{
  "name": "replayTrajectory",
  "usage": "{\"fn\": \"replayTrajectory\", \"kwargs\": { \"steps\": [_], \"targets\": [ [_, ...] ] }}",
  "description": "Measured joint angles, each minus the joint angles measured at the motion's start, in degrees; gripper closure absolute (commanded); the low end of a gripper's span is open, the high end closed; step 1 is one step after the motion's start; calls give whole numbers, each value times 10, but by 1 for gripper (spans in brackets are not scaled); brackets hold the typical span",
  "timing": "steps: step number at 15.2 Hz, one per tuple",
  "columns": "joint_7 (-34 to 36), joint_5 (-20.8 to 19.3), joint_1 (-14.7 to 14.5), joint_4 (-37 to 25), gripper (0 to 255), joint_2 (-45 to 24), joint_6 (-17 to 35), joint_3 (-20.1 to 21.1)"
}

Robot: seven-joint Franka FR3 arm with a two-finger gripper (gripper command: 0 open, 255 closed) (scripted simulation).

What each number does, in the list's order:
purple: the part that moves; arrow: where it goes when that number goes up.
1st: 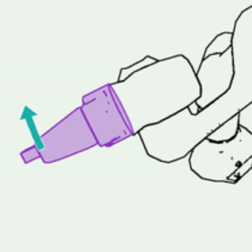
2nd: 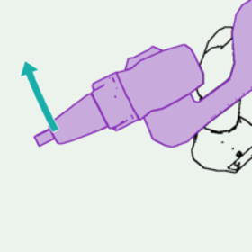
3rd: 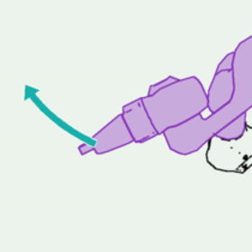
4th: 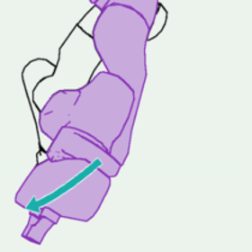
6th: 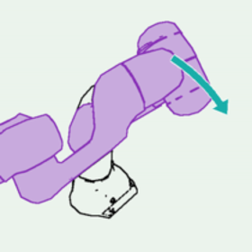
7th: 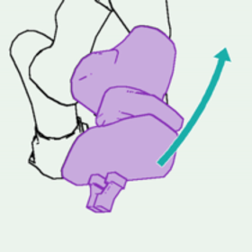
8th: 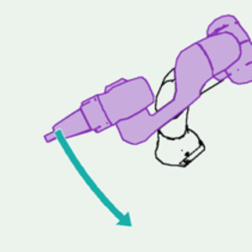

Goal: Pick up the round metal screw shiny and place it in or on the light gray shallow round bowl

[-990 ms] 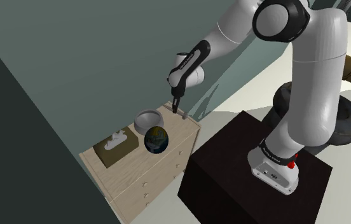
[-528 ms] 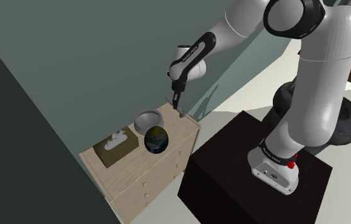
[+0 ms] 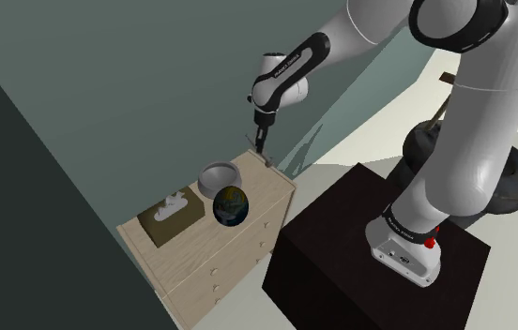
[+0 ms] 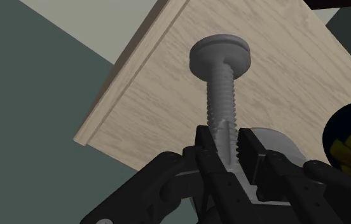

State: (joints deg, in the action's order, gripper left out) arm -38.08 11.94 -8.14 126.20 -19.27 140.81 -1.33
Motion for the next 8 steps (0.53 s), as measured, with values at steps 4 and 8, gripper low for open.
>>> {"fn": "replayTrajectory", "kwargs": {
  "steps": [4, 8],
  "targets": [
    [20, -6, -11, -16, 255, 8, -22, 2],
    [69, -11, -41, -63, 255, -18, -37, 15]
  ]
}}
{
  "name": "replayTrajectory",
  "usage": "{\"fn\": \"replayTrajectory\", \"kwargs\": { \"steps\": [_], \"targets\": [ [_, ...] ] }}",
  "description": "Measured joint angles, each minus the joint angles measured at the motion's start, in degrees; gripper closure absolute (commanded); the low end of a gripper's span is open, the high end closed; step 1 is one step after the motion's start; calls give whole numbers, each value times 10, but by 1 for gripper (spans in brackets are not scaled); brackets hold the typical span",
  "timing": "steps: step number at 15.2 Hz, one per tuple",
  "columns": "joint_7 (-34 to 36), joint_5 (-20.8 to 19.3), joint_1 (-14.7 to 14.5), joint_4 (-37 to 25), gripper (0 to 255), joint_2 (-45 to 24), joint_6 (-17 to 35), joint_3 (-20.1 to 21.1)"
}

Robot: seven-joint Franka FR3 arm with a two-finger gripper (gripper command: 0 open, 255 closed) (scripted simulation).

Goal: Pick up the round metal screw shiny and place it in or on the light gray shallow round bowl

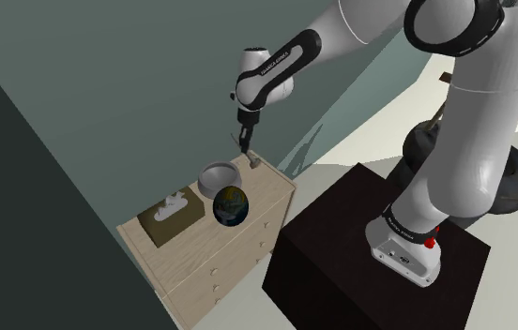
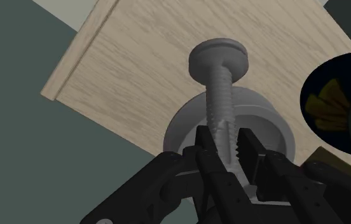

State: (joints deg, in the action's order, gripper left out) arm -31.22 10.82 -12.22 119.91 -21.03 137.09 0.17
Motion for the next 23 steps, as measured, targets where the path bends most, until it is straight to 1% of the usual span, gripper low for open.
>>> {"fn": "replayTrajectory", "kwargs": {
  "steps": [2, 3, 6, 7, 9, 10, 13, 14, 15, 17, 18, 19, 20, 22, 23],
  "targets": [
    [27, -3, -18, -30, 255, -19, -7, 7],
    [39, -5, -26, -34, 255, -19, -11, 9],
    [76, -11, -49, -93, 255, -54, -30, 16],
    [90, -12, -52, -101, 255, -55, -46, 14],
    [122, -13, -56, -123, 255, -53, -110, 12],
    [131, -13, -56, -125, 255, -53, -129, 13],
    [151, -14, -55, -124, 255, -56, -112, 17],
    [165, -15, -56, -119, 255, -58, -94, 20],
    [189, -18, -54, -122, 255, -59, -90, 24],
    [231, -25, -44, -129, 255, -60, -106, 38],
    [219, -31, -39, -119, 255, -77, -76, 47],
    [174, -38, -31, -125, 255, -98, -37, 54],
    [144, -42, -26, -124, 255, -96, -33, 59],
    [114, -44, -22, -124, 255, -88, -65, 61],
    [114, -45, -24, -137, 255, -85, -108, 59]
  ]
}}
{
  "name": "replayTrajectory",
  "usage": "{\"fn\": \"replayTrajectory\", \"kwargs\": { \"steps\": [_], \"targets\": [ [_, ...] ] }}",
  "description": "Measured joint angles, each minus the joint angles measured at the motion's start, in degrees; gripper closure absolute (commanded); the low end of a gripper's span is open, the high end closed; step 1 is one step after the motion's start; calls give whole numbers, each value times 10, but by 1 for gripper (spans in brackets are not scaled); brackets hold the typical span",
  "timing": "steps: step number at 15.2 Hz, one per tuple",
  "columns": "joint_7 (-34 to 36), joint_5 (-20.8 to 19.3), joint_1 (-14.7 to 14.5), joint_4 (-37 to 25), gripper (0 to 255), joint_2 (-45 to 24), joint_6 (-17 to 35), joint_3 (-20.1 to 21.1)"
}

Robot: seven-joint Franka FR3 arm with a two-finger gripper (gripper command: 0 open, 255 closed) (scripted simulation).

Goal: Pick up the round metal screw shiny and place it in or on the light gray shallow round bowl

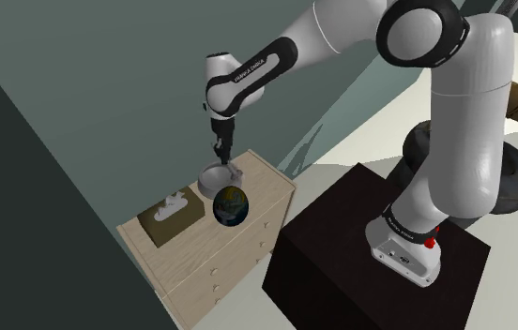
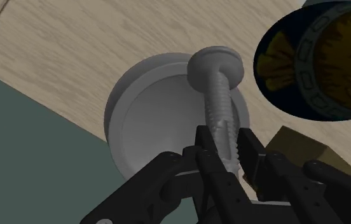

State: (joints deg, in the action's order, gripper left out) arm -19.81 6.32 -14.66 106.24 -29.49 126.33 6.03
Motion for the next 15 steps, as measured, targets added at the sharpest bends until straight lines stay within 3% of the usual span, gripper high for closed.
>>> {"fn": "replayTrajectory", "kwargs": {
  "steps": [1, 2, 5, 6, 9, 15],
  "targets": [
    [7, 0, -4, -20, 255, 0, -63, -4],
    [3, 4, -8, -15, 255, -24, -72, -2],
    [-10, 8, -10, 1, 255, -65, 88, -5],
    [-9, 9, -11, 7, 0, -64, 106, -6],
    [-9, 10, -13, 14, 0, -65, 133, -6],
    [-13, 9, -9, 5, 0, -61, 107, -6]
  ]
}}
